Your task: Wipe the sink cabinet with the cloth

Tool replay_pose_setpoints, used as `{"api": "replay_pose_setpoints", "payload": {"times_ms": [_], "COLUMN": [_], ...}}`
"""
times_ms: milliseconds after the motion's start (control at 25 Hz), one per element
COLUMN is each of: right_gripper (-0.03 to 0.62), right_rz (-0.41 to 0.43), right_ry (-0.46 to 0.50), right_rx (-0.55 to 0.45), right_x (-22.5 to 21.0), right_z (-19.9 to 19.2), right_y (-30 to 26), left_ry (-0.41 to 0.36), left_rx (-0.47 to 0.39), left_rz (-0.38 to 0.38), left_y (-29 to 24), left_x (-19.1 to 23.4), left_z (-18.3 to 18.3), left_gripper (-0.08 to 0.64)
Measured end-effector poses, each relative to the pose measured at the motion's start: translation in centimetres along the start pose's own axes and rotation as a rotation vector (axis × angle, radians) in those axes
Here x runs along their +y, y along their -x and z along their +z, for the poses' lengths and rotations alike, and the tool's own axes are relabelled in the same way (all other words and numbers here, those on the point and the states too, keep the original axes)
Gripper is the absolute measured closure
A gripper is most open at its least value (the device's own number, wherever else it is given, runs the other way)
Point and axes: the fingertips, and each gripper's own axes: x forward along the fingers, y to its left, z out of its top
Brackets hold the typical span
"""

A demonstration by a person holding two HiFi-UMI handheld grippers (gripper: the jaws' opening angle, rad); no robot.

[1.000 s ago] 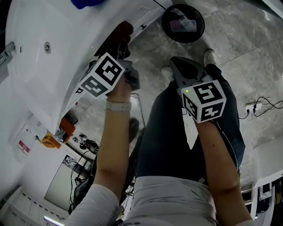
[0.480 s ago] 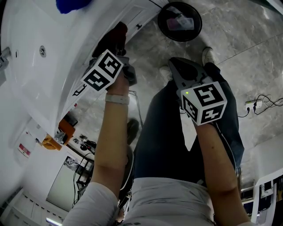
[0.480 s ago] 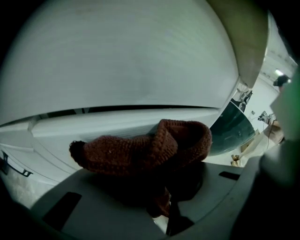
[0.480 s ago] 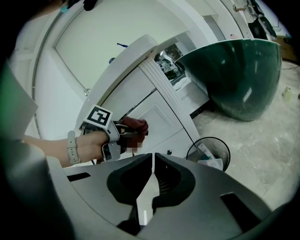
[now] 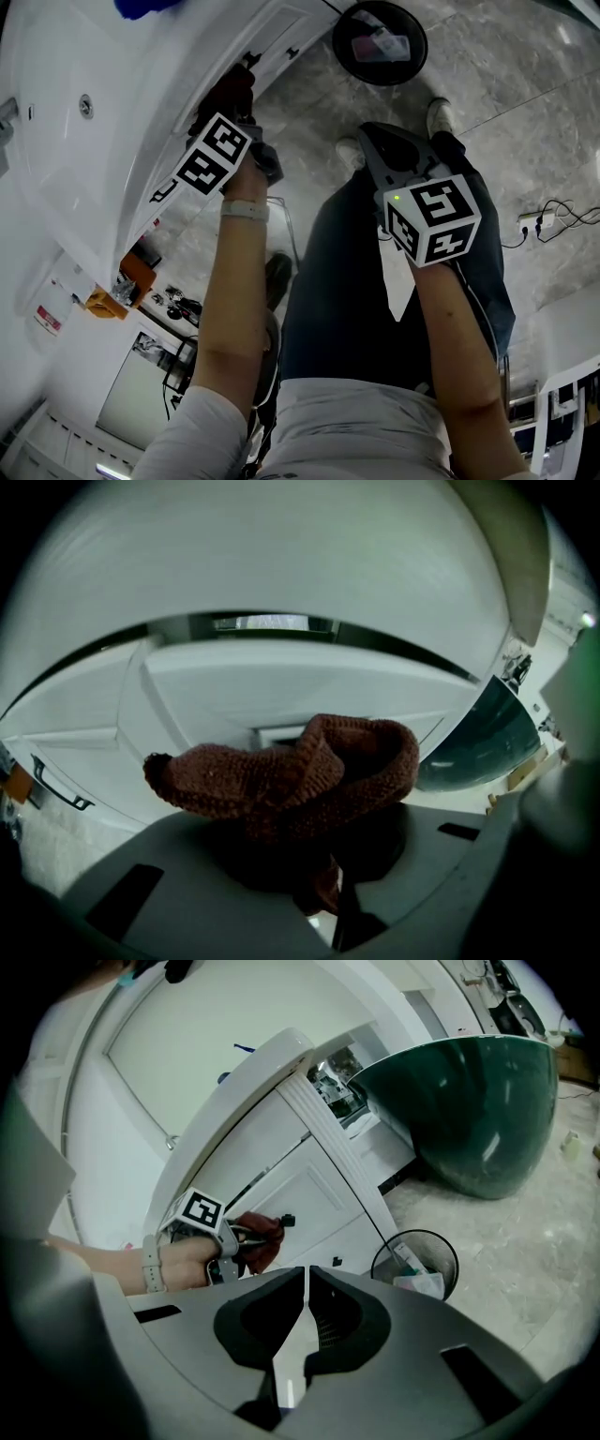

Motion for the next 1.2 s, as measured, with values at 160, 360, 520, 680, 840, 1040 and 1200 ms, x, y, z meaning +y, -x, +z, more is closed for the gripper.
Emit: {"api": "replay_pose_setpoints", "payload": {"times_ms": [160,360,520,680,840,1040,1200], "right_gripper": [0.561,0.561,0.561,0.561,0.56,0.561,0.56], "right_rz": [0.002,-0.003,0.003,0.007,-0.001,0.002,-0.004], "right_ry": [-0.004,-0.008,-0.016,-0.006,-0.022,-0.025,-0.03], "right_rx": [0.003,-0.02,-0.053,-0.071,-0.08,-0.078,-0.09], "right_x": [-0.2,-0.6,-0.8,-1.0,-1.5,-1.4,-1.8], "right_z": [-0.3,0.6,2.1,3.0,3.3,3.3,3.7], "right_y": [-0.2,-0.4,-0.5,-0.3,-0.3,-0.6,-0.6], "left_ry": [0.005,0.039,0.027,0.012,-0.024,-0.02,-0.024], "left_rx": [0.012,0.025,0.054,0.058,0.06,0.132,0.161], "left_rz": [-0.036,-0.056,-0.08,-0.07,-0.104,-0.12,-0.122], "left_y": [-1.4,-3.3,-5.7,-6.9,-7.4,-9.5,-11.3], "left_x": [0.3,-0.4,-1.4,-2.5,-3.5,-4.6,-5.0], "left_z": [-0.7,-1.5,-2.3,-2.9,-3.4,-4.7,-5.7], "left_gripper": [0.492,0.494,0.493,0.494,0.493,0.494,0.494]}}
